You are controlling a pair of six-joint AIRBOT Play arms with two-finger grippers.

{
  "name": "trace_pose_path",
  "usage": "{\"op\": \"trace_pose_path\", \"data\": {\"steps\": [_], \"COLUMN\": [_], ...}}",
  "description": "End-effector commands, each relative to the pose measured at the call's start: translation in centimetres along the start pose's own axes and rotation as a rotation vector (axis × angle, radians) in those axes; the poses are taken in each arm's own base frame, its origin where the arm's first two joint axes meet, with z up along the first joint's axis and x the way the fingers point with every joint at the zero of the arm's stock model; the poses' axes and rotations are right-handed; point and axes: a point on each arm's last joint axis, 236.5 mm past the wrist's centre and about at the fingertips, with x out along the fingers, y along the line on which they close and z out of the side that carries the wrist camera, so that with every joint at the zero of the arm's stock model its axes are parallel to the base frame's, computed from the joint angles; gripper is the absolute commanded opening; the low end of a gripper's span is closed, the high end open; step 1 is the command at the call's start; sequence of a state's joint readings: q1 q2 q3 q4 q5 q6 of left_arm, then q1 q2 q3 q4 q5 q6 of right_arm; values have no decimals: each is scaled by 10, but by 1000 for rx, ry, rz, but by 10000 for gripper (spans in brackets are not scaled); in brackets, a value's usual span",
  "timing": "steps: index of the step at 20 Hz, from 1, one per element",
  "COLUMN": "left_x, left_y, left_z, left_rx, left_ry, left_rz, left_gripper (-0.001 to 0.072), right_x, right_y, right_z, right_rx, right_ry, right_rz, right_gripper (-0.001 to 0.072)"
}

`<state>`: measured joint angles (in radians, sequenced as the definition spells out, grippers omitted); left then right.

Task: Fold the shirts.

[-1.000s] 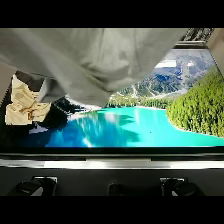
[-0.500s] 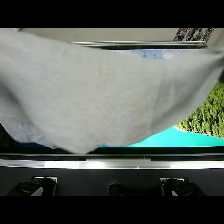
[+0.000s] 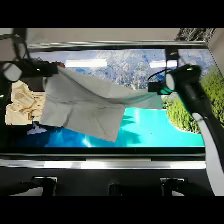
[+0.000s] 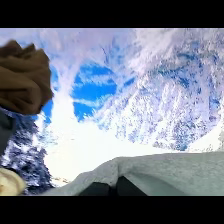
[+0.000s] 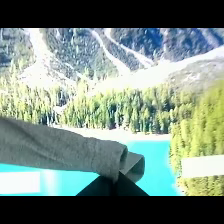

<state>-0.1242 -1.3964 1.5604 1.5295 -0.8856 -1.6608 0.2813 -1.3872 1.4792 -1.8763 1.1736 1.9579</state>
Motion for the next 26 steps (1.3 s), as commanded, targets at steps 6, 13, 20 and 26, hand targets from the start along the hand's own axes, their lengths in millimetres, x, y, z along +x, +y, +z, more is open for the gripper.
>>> {"op": "trace_pose_path", "data": {"steps": [6, 13, 20, 26], "left_x": [35, -18, -9, 19], "left_y": [-12, -116, -215, -228], "left_z": [-156, -321, -372, -360], "left_rx": [-131, -428, -627, -747], "left_ry": [647, 908, 798, 702], "left_rz": [-146, -437, -506, -462], "left_gripper": [720, 717, 643, 389], "right_x": [71, 65, 54, 45], "right_y": [-30, -55, -35, -35], "right_z": [-20, -95, -101, -109], "right_rx": [59, 210, 208, 182], "right_ry": [148, 509, 554, 593], "right_rz": [-32, 257, 347, 356], "right_gripper": [44, 45, 45, 45]}}
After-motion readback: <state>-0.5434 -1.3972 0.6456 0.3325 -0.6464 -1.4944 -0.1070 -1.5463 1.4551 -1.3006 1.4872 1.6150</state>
